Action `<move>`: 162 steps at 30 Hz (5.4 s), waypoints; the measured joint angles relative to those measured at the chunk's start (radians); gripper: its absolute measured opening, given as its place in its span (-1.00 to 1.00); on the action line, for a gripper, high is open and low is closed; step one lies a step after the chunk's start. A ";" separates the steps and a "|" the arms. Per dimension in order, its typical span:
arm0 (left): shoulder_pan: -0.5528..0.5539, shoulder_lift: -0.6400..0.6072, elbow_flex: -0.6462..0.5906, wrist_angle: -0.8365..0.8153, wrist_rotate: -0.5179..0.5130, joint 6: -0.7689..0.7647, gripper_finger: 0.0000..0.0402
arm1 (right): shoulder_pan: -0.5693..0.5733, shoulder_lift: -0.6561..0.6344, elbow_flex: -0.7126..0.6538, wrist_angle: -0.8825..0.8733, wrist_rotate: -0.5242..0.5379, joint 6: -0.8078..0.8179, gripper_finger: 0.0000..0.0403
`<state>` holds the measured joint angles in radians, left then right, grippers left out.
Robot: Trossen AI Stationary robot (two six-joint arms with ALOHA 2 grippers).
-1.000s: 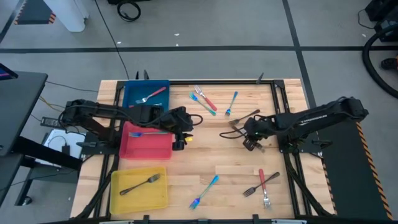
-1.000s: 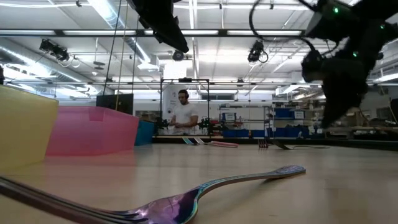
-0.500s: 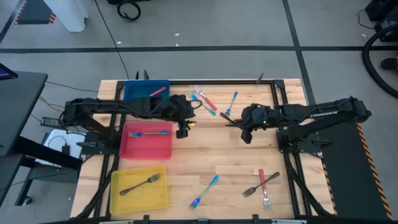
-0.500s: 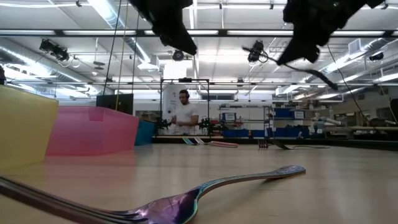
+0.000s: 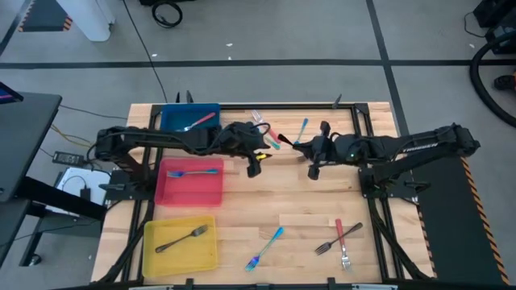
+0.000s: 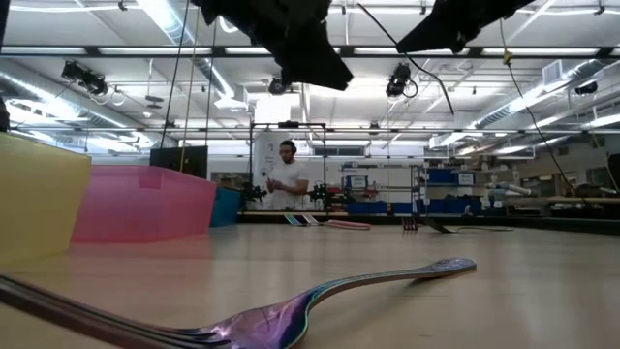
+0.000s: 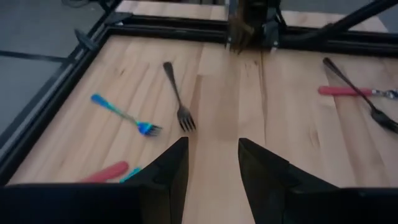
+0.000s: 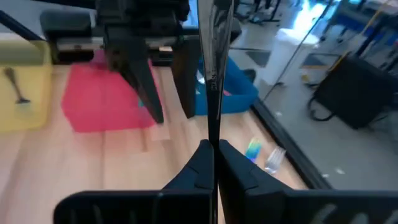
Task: Sort silverware by color (type)
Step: Put the black fork into the yellow bin
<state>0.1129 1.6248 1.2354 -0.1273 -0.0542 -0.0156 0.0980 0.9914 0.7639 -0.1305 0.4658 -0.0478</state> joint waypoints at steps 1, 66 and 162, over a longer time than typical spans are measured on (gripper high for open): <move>0.000 0.007 -0.001 0.003 0.003 0.002 -0.31 | 0.009 0.005 0.000 0.002 0.021 -0.006 -0.96; 0.006 0.060 -0.001 0.518 0.102 -0.021 -0.92 | 0.220 0.135 -0.003 0.165 0.396 0.007 -0.96; -0.707 0.031 0.000 -1.024 0.136 -0.786 -0.62 | 0.025 0.135 -0.002 0.212 0.342 -0.165 -0.86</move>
<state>-0.5939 1.6558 1.2350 -1.1516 0.0818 -0.8016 0.1233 1.1259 0.7616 0.0818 0.8078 -0.2131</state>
